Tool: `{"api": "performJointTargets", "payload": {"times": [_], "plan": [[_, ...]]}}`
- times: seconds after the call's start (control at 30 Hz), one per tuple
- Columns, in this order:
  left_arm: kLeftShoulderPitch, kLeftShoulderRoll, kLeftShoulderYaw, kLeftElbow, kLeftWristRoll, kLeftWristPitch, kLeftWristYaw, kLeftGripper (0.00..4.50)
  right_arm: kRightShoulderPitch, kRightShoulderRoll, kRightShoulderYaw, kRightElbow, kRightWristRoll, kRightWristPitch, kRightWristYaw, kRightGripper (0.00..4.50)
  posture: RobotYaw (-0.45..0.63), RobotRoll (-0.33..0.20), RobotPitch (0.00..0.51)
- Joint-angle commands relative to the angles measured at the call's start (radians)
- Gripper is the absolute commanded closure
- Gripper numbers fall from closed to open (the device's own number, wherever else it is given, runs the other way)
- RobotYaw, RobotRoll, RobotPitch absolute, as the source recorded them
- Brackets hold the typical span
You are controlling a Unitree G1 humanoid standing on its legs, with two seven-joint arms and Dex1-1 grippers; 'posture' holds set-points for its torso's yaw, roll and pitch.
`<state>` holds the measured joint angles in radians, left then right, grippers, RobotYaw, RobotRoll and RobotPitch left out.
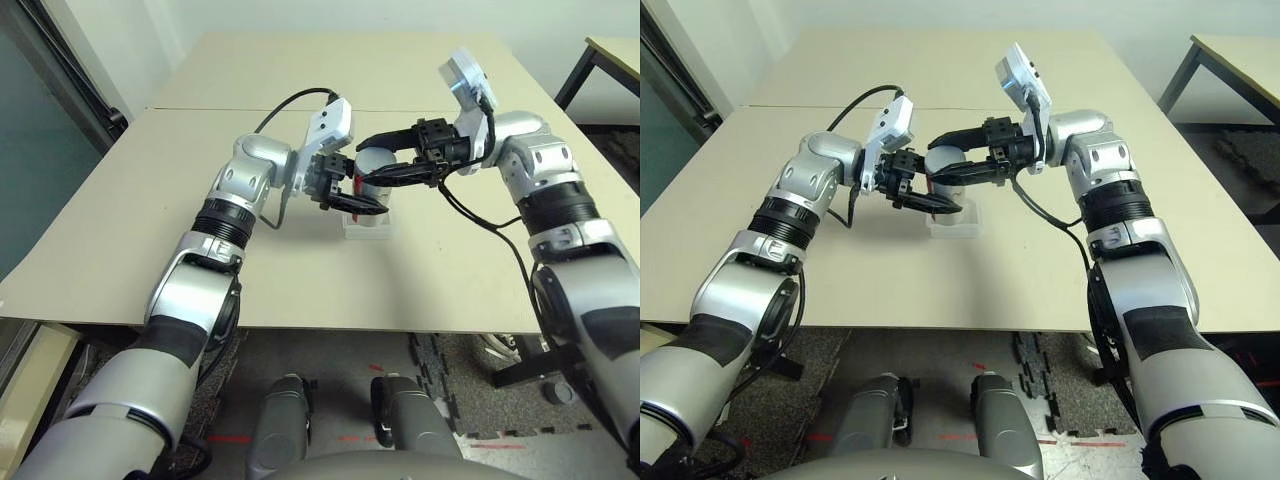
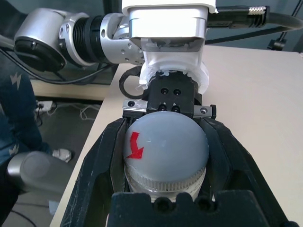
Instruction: Pour the medicine from the bottle into the box.
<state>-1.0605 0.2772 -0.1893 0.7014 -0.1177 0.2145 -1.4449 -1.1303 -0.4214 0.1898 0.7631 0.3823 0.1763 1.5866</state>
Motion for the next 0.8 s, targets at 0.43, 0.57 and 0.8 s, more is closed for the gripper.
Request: {"api": "performJointTargets", "payload": {"times": [0.43, 0.57, 0.8], "plan": [[0.008, -0.004, 0.014, -0.053, -0.027, 0.033, 0.049, 1.68, 0.133, -0.061, -0.081, -0.388, 0.022, 0.273, -0.136, 0.00, 0.01, 0.000, 0.070], [0.010, -0.004, 0.014, -0.044, -0.026, 0.028, 0.055, 1.68, 0.194, -0.057, -0.123, -0.499, 0.038, 0.337, -0.260, 0.00, -0.01, 0.000, 0.071], [0.001, -0.007, 0.015, -0.016, -0.024, 0.018, 0.067, 1.68, 0.247, -0.009, -0.151, -0.597, 0.043, 0.379, -0.443, 0.00, -0.02, 0.000, 0.071]]}}
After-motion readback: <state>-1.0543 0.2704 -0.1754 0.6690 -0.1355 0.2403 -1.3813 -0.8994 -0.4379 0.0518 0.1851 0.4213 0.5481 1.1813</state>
